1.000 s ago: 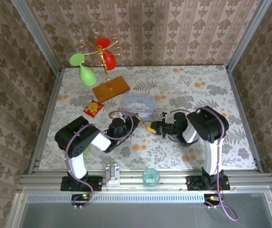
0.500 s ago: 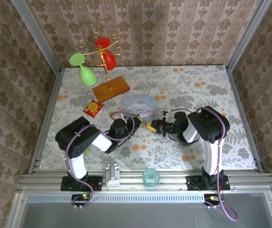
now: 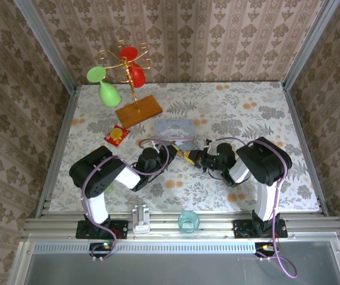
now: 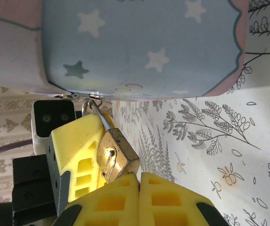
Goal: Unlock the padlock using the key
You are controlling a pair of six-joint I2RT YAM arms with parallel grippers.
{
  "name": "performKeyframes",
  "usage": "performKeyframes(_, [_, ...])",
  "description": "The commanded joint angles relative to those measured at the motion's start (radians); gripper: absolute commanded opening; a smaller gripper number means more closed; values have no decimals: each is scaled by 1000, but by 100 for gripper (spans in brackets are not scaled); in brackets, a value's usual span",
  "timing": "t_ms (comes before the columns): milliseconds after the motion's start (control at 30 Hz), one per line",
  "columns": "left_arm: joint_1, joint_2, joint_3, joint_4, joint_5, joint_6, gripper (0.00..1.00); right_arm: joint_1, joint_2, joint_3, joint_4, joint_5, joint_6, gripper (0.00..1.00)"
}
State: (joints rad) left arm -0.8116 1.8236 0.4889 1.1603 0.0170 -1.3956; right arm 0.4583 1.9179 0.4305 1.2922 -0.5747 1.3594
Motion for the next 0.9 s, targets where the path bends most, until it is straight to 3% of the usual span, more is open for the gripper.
performKeyframes(0, [-55, 23, 40, 129, 138, -10, 0, 69, -22, 16, 17, 107, -39, 0])
performKeyframes(133, [-55, 41, 22, 128, 124, -2, 0, 83, 3, 16, 19, 126, -22, 0])
performKeyframes(267, [-57, 61, 5, 127, 112, 15, 12, 88, 19, -4, 19, 134, -14, 0])
performKeyframes(367, [-60, 78, 2, 127, 114, 35, 9, 92, 27, -15, 20, 140, -11, 0])
performKeyframes(867, [-61, 110, -13, 122, 109, 82, 38, 117, -9, -32, 21, 144, 15, 0])
